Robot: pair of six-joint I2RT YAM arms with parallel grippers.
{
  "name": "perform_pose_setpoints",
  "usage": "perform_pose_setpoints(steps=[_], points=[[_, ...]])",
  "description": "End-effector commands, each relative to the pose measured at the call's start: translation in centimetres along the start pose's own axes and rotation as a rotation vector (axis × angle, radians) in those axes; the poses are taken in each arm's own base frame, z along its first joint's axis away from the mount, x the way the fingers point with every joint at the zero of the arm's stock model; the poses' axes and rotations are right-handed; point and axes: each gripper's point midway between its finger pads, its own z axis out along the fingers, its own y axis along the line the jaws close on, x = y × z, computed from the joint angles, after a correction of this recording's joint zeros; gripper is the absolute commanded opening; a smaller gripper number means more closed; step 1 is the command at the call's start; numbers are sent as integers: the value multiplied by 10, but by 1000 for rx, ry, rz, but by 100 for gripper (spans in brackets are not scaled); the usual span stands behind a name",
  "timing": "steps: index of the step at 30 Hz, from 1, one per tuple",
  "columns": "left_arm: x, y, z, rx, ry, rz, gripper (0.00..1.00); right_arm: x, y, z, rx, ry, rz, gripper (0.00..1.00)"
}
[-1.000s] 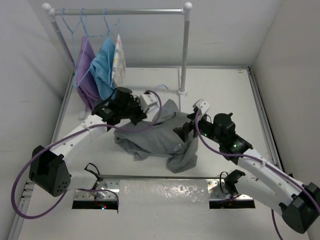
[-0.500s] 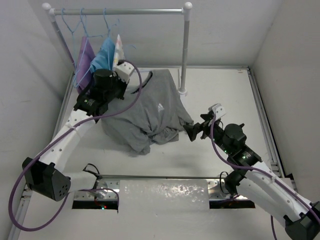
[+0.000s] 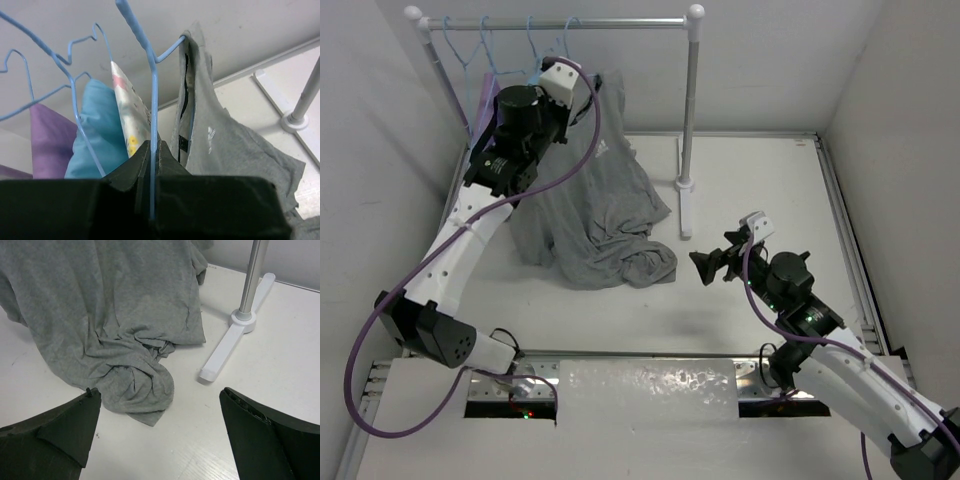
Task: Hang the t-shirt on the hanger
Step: Place the hanger at the clothesline.
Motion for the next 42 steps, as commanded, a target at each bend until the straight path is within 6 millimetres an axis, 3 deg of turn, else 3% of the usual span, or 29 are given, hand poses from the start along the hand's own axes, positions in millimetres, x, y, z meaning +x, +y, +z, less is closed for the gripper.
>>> perform_pose_setpoints(steps=[1, 3, 8, 9, 10, 14, 20, 23, 24, 27, 32, 36, 38, 41, 42], points=[[-48, 18, -1, -64, -123, -20, 0, -3, -2, 1, 12, -27, 5, 99], [-58, 19, 2, -65, -144, -24, 0, 0, -1, 1, 7, -18, 2, 99], [-59, 10, 33, -31, -98, -27, 0, 3, 0, 1, 0, -11, 3, 99], [-70, 14, 34, -37, -115, -33, 0, 3, 0, 1, 0, -9, 3, 99], [-60, 10, 46, -31, -84, -37, 0, 4, 0, 1, -3, -5, 3, 99], [-48, 1, 59, -9, -55, -41, 0, 6, 1, -1, -13, 9, -8, 99], [-7, -17, 66, 40, 20, -34, 0, 10, -2, -2, 4, 20, -15, 99], [2, -28, 61, 92, 32, -37, 0, 19, -4, 0, 16, 61, -15, 99], [-3, -28, 56, 98, 21, -38, 13, 24, -7, 0, 32, 83, -16, 99], [-3, -32, 46, 124, 18, -35, 28, 43, -21, 2, 112, 157, -18, 99], [14, -40, 33, 161, 44, -25, 36, 71, -28, 4, 151, 223, -3, 99], [7, -45, 8, 213, 13, -31, 52, 89, -33, 5, 183, 283, 8, 99], [6, -47, -7, 234, 6, -31, 57, 95, -47, 1, 274, 319, 19, 99], [-1, -51, -31, 270, -21, -30, 68, 111, -67, -8, 388, 398, 27, 99], [-4, -52, -37, 279, -32, -25, 82, 114, -74, -10, 415, 409, 37, 99]])
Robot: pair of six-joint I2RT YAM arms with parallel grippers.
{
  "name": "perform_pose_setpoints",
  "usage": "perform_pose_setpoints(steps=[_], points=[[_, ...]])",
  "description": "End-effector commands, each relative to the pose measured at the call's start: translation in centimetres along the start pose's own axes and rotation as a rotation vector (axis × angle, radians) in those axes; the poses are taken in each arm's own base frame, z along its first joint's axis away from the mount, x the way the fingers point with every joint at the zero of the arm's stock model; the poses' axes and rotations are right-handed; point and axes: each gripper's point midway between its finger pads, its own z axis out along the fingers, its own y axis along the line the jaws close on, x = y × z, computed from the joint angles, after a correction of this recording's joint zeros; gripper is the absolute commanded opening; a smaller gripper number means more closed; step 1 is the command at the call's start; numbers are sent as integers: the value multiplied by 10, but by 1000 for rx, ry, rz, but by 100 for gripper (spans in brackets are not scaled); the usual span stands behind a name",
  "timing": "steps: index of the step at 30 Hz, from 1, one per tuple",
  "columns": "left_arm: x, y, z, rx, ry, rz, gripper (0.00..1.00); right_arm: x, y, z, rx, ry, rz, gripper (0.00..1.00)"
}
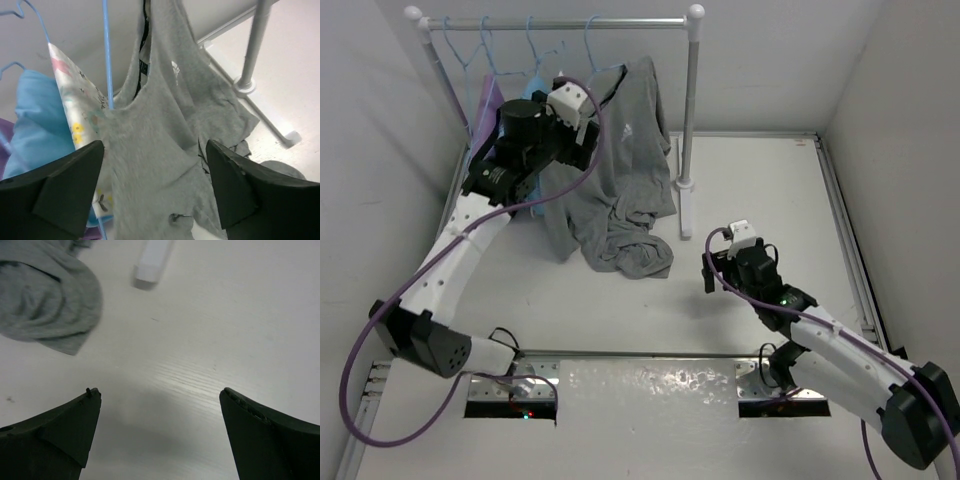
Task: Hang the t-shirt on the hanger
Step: Place the hanger at the clothesline, then reset both arms
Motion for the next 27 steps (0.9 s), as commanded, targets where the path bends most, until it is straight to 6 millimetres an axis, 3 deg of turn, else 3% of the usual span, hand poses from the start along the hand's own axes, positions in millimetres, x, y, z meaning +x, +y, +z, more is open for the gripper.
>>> perform_pose_setpoints(steps=[1, 3, 4, 6, 7, 9, 10, 12, 13, 15, 16, 18, 19, 21, 22, 24, 27], points=[[-30, -18, -38, 63, -105, 17, 82, 4, -29, 1, 150, 35, 67, 99], [-37, -29, -61, 90, -134, 50, 82, 10, -41, 0, 199, 46, 82, 99], [-24, -54, -63, 147, -111, 81, 82, 15, -51, -1, 247, 41, 91, 99], [-1, -82, -76, 216, -54, 132, 82, 21, -63, -4, 303, 26, 100, 99], [30, -106, -72, 292, 21, 153, 82, 32, -68, -5, 325, 30, 95, 99], [70, -125, -70, 350, 88, 193, 82, 24, -73, -7, 341, -45, 110, 99], [111, -142, -68, 396, 165, 219, 82, 34, -75, -7, 343, -41, 93, 99], [144, -153, -70, 445, 222, 261, 82, 30, -74, -7, 326, -86, 91, 99], [172, -160, -74, 481, 276, 272, 82, 36, -75, -8, 330, -78, 76, 99], [194, -169, -80, 546, 294, 314, 80, 35, -79, -10, 343, -95, 72, 99], [218, -172, -83, 568, 334, 328, 80, 41, -80, -11, 349, -89, 65, 99], [230, -173, -79, 567, 318, 365, 79, 40, -82, -12, 359, -117, 85, 99], [252, -175, -81, 576, 345, 379, 78, 41, -82, -12, 358, -135, 104, 99], [257, -176, -74, 564, 304, 396, 78, 40, -82, -12, 357, -175, 134, 99], [272, -179, -74, 570, 315, 398, 78, 53, -85, -12, 370, -178, 151, 99], [270, -181, -65, 547, 259, 389, 77, 53, -85, -11, 366, -227, 166, 99], [290, -179, -59, 512, 255, 401, 75, 53, -86, -13, 363, -253, 159, 99]])
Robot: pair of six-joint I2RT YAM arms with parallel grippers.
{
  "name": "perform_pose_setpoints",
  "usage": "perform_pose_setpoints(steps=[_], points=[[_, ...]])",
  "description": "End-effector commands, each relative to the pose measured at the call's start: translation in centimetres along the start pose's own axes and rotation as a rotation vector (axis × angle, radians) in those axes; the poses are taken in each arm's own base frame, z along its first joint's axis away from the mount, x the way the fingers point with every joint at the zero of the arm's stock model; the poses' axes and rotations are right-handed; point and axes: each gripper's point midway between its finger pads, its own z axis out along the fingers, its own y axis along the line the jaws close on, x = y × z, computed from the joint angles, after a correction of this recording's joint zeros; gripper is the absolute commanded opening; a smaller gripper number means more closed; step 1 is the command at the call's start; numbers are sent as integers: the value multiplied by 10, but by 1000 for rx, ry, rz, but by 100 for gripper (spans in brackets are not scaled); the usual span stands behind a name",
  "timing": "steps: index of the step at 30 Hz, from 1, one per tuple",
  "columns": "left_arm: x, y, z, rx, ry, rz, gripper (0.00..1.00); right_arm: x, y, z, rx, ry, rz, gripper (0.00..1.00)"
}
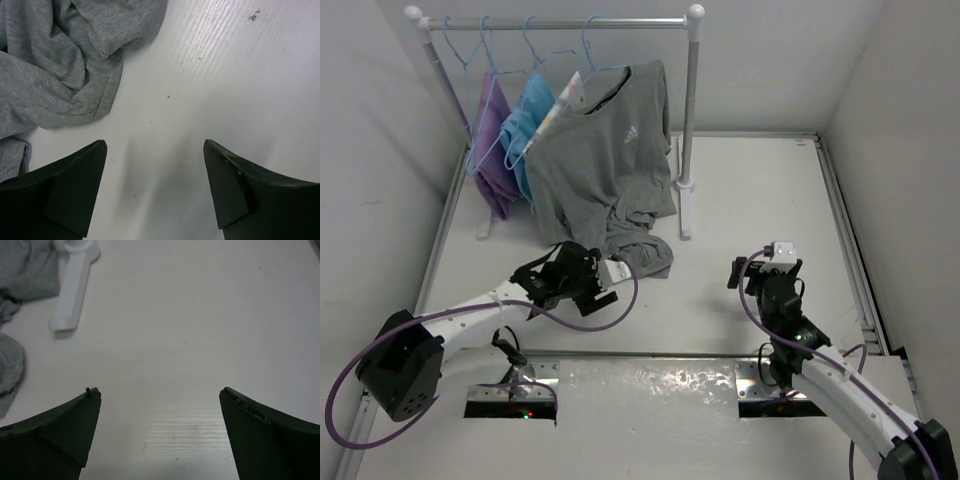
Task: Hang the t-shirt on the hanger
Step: Reset both arms
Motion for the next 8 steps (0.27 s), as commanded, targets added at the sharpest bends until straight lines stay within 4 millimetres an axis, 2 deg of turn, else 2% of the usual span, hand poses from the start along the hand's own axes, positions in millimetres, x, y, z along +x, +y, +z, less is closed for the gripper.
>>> perform_pose_setpoints(steps=[1, 2, 8], points=[[-25, 20, 9, -107, -141, 49, 75, 29, -15, 0, 51, -21, 26, 99], [-29, 24, 10, -129, -163, 51, 75, 26, -18, 0, 66, -38, 36, 99], [-22, 30, 17, -175, -161, 46, 73, 30, -18, 0, 62, -62, 66, 99]])
